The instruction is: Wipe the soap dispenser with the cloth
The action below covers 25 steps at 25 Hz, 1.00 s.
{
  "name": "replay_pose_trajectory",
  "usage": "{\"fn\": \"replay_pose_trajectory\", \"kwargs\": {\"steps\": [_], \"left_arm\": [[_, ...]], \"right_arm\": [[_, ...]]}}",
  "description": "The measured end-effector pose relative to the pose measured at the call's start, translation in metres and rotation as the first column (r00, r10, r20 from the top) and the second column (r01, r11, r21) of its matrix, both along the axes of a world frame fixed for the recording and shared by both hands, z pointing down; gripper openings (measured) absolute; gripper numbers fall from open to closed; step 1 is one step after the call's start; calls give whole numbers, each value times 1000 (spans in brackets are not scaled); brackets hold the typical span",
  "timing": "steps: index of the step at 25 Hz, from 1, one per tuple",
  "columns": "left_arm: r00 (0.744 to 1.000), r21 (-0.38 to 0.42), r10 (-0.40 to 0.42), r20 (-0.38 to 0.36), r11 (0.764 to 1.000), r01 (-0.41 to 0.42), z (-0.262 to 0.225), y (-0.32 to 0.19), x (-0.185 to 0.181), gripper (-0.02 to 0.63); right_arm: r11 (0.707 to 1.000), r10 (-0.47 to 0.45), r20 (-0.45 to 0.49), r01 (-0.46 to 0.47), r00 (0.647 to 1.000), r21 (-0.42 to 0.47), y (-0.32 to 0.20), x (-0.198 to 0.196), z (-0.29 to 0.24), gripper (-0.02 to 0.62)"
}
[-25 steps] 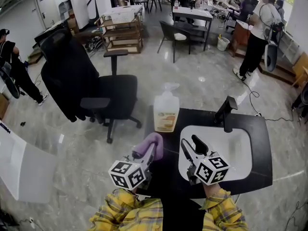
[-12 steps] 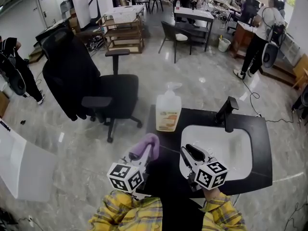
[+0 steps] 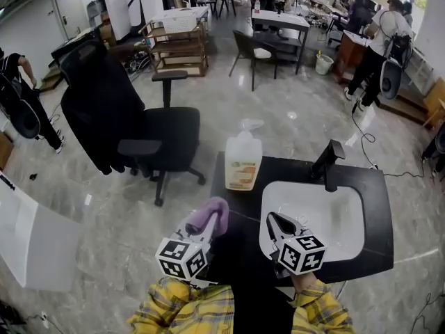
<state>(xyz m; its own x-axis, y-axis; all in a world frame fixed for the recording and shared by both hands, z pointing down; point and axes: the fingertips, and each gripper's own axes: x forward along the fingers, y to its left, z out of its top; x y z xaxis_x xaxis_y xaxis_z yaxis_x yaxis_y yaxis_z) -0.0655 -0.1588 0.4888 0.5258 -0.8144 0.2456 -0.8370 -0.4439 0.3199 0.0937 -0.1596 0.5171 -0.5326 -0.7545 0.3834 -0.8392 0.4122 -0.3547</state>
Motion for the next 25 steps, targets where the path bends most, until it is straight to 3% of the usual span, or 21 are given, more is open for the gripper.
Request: {"fn": "replay_pose_trajectory", "kwargs": {"steps": [25], "left_arm": [[1000,-28,-11,-15,1000,10,4,2,6,49]], "right_arm": [[1000,15,-4,-15,1000,-23,3,10,2,5]]}}
